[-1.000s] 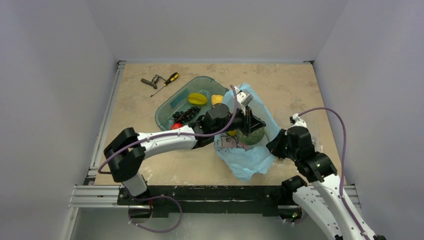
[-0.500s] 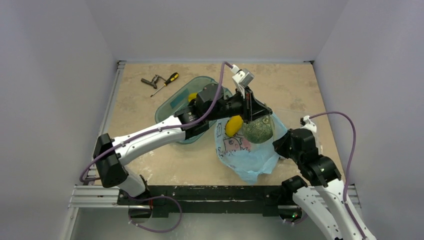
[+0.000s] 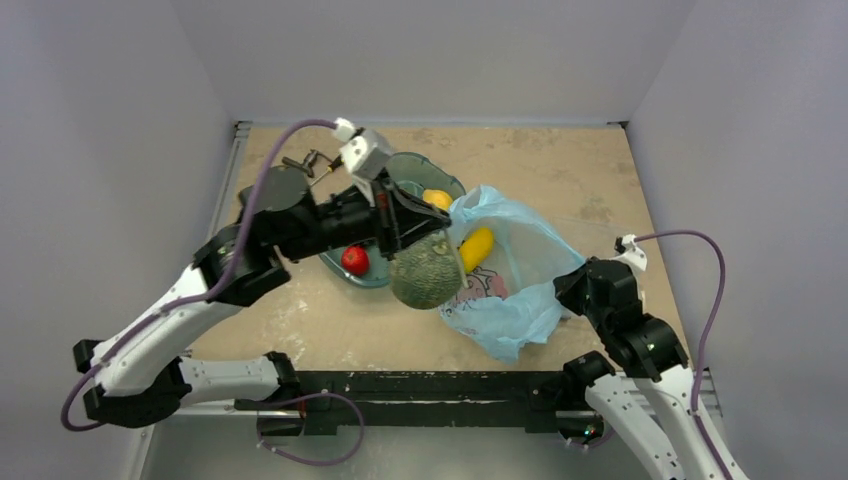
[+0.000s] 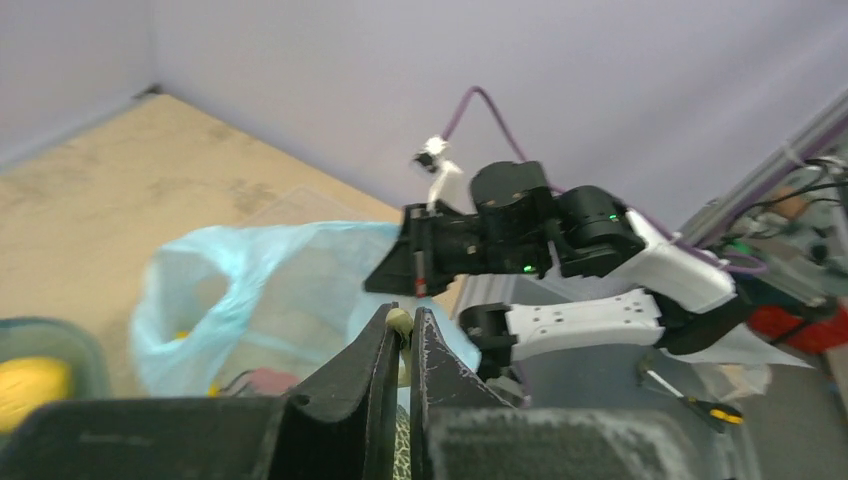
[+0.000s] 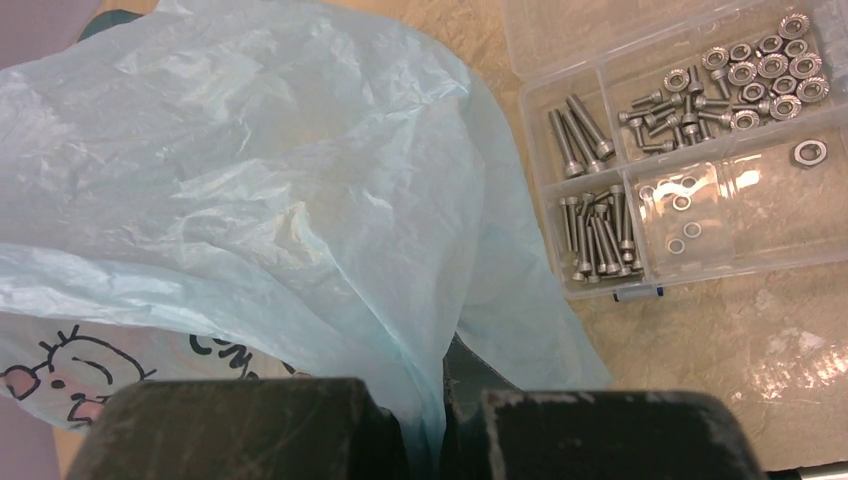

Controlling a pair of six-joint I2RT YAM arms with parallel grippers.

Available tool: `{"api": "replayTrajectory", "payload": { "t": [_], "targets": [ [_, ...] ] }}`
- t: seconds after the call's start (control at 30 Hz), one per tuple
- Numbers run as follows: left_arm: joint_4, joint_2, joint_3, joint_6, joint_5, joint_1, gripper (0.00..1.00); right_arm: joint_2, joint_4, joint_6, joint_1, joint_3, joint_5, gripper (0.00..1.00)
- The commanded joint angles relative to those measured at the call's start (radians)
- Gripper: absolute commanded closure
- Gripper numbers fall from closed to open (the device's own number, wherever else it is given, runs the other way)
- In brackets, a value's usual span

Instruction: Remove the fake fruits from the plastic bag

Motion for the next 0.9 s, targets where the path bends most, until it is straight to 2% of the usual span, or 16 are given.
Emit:
{"api": "replayTrajectory", "payload": {
  "t": [0.0, 0.2, 0.33, 0.47, 0.77, 0.87],
  "targets": [
    [-0.262, -0.117, 0.019, 0.136, -0.198, 0.050, 1.00, -0.020, 0.014, 0.021, 0.002, 0.018, 0.035, 1.00],
    [-0.353, -0.186, -0.042, 0.146, -0.432, 0.175, 1.00, -0.020, 0.018, 0.007, 0.002, 0.019, 0.019, 1.00],
    [-0.199, -0.206, -0.168, 0.090, -0.426, 0.295, 1.00, -0.021, 0.027, 0.003, 0.002, 0.021, 0.022, 1.00],
    [-0.127, -0.137, -0.228, 0.037, -0.453, 0.373, 1.00, -0.008, 0.024, 0.008, 0.002, 0.024, 0.028, 1.00],
    [0.043, 0.044, -0.354, -0.025, -0.550, 0.401, 1.00, -0.008, 0.034, -0.006, 0.002, 0.018, 0.009, 1.00],
    [0.067, 0.099, -0.371, -0.034, -0.536, 0.404, 1.00, -0.005, 0.036, -0.008, 0.002, 0.018, 0.007, 1.00]
  ]
}}
